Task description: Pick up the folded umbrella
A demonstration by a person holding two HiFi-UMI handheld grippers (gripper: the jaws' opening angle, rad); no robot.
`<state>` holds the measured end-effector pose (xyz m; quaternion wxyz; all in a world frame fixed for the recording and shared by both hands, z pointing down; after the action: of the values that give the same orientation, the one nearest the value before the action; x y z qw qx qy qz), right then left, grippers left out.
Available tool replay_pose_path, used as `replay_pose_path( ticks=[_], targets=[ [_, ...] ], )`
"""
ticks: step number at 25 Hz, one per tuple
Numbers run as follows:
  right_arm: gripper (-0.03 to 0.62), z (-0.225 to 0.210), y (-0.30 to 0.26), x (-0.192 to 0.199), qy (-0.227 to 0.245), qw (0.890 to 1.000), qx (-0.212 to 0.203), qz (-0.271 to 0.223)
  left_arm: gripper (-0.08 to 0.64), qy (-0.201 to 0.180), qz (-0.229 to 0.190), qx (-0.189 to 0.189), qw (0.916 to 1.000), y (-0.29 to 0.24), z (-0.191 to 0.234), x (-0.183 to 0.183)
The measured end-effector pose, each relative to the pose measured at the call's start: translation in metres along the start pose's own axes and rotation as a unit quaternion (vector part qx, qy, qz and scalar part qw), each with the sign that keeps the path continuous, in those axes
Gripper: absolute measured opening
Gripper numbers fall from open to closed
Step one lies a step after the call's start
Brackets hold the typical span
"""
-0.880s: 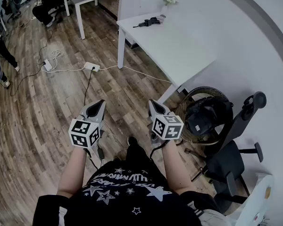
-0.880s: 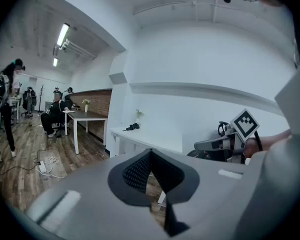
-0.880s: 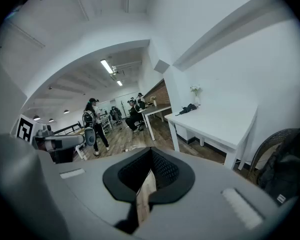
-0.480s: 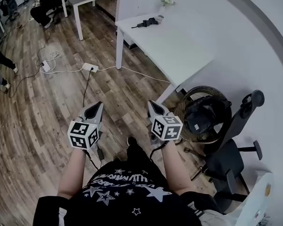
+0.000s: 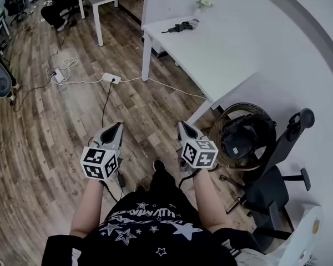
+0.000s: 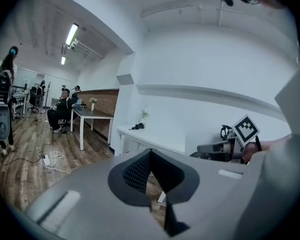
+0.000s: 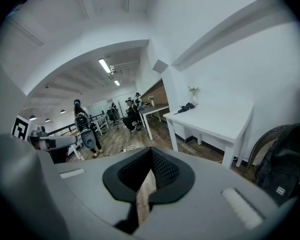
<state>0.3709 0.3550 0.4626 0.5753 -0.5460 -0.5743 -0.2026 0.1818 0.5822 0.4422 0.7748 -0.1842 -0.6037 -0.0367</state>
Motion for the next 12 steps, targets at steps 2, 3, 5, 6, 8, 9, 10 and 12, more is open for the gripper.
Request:
replay_pose_path(
  ticks=[2, 3, 5, 6, 8, 9, 10, 12],
  targets=[
    [0.017, -0.001, -0.001, -0.001, -0.001, 1.000, 0.002, -0.003, 0.003, 0.003, -0.002, -0.004, 1.0000, 0.001, 0.004, 0.000],
    [0.017, -0.002, -0.002, -0.001, -0.001, 1.000, 0.003, -0.003, 0.003, 0.009, -0.001, -0.007, 0.9999, 0.002, 0.007, 0.001],
    [0.017, -0.003, -0.006, -0.001, -0.001, 1.000, 0.001, -0.004, 0.003, 0.022, 0.004, -0.012, 0.9997, 0.002, 0.013, 0.008],
    [0.017, -0.003, -0.010, -0.001, 0.000, 1.000, 0.000, -0.004, 0.003, 0.026, 0.008, -0.014, 0.9995, 0.002, 0.016, 0.010],
    [0.017, -0.003, -0.021, -0.003, 0.003, 1.000, -0.004, -0.001, 0.003, 0.031, 0.015, -0.014, 0.9993, -0.001, 0.023, 0.012],
    [0.017, -0.004, -0.028, -0.005, 0.005, 1.000, -0.005, 0.000, 0.003, 0.034, 0.016, -0.014, 0.9992, -0.004, 0.026, 0.011],
    [0.017, -0.006, -0.035, -0.007, 0.006, 1.000, -0.007, 0.002, 0.003, 0.035, 0.016, -0.015, 0.9991, -0.009, 0.029, 0.008],
    [0.017, -0.010, -0.050, -0.013, 0.005, 1.000, -0.010, 0.004, 0.003, 0.033, 0.015, -0.018, 0.9992, -0.020, 0.035, 0.003]
  ],
)
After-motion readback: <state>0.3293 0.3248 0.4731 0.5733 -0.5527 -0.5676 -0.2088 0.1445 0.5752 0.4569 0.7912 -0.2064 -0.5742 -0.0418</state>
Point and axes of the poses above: the fingertips, and each gripper's own axes: y backward along the fingers, z to its left, x out of its underside, the point moved 8 cm from there along y, backward along the fingers
